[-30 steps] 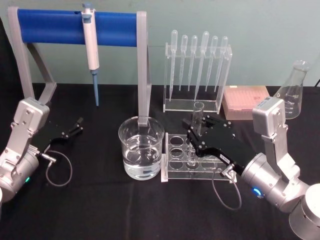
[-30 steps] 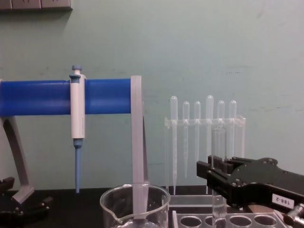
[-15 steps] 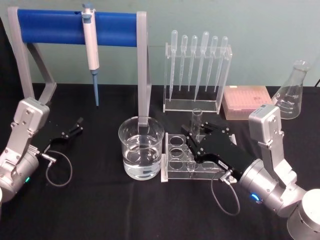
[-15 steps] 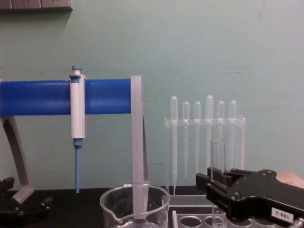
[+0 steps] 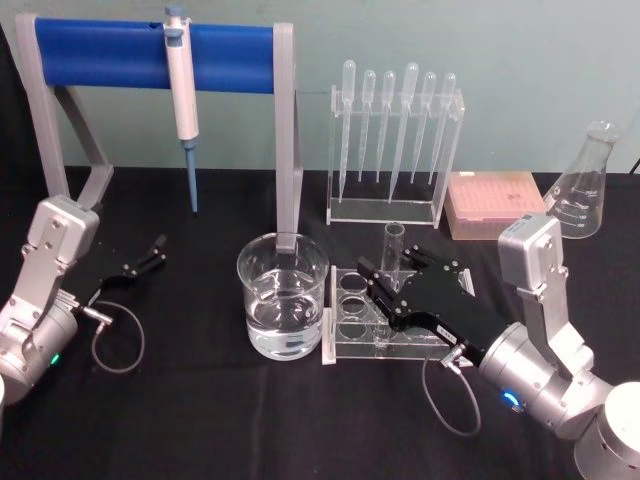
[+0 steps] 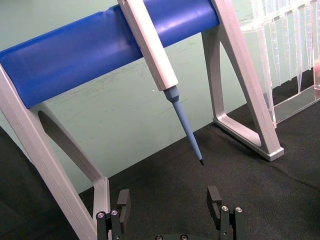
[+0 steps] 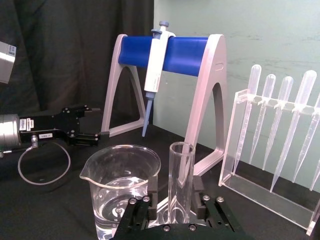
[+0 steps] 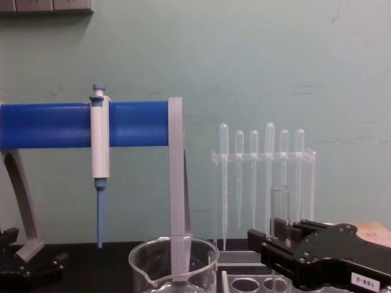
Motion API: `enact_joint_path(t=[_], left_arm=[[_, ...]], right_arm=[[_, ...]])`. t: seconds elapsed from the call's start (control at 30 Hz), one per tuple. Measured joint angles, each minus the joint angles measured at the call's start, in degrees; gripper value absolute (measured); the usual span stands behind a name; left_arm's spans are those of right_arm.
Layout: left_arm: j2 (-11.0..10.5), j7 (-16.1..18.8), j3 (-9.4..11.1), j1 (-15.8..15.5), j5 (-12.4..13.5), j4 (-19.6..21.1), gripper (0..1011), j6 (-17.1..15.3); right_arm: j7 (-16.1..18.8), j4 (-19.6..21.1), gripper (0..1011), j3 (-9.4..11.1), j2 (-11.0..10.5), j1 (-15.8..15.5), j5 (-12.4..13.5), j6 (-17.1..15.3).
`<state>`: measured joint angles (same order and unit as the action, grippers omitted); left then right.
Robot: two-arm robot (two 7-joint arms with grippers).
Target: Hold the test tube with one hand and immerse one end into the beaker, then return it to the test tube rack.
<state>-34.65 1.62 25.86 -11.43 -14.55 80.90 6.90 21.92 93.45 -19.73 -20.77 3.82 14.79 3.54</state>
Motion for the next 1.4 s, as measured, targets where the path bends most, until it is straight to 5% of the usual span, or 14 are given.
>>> enact_joint_path(t=[0.37,0.67,0.83,1.03,1.23,1.4], left_arm=[[0.0,0.0,0.0,0.0,0.0,0.0,1000,0.0],[0.0,0.0,0.0,0.0,0.0,0.0,1000,0.0],[0.0,0.0,0.0,0.0,0.0,0.0,1000,0.0],[0.0,0.0,0.0,0.0,0.0,0.0,1000,0.0],[0.0,0.0,0.0,0.0,0.0,0.0,1000,0.0],[0.0,0.0,0.0,0.0,0.0,0.0,1000,0.0]], right_arm=[[-1.4,4.8,707,1.0,-1.4,-4.1,0.5,-2.9],[-3.8,12.4,985,4.9,-4.0,-12.5,1.5,-3.7],[-5.7,14.0,1002,9.6,-4.7,-16.4,2.1,-2.0],[-7.4,12.9,1002,13.4,-4.6,-17.0,1.4,-1.6],[-9.1,9.3,1002,14.9,-3.6,-14.8,-0.2,-2.3],[-12.1,5.3,1002,14.9,-2.2,-11.5,-4.5,-3.7]])
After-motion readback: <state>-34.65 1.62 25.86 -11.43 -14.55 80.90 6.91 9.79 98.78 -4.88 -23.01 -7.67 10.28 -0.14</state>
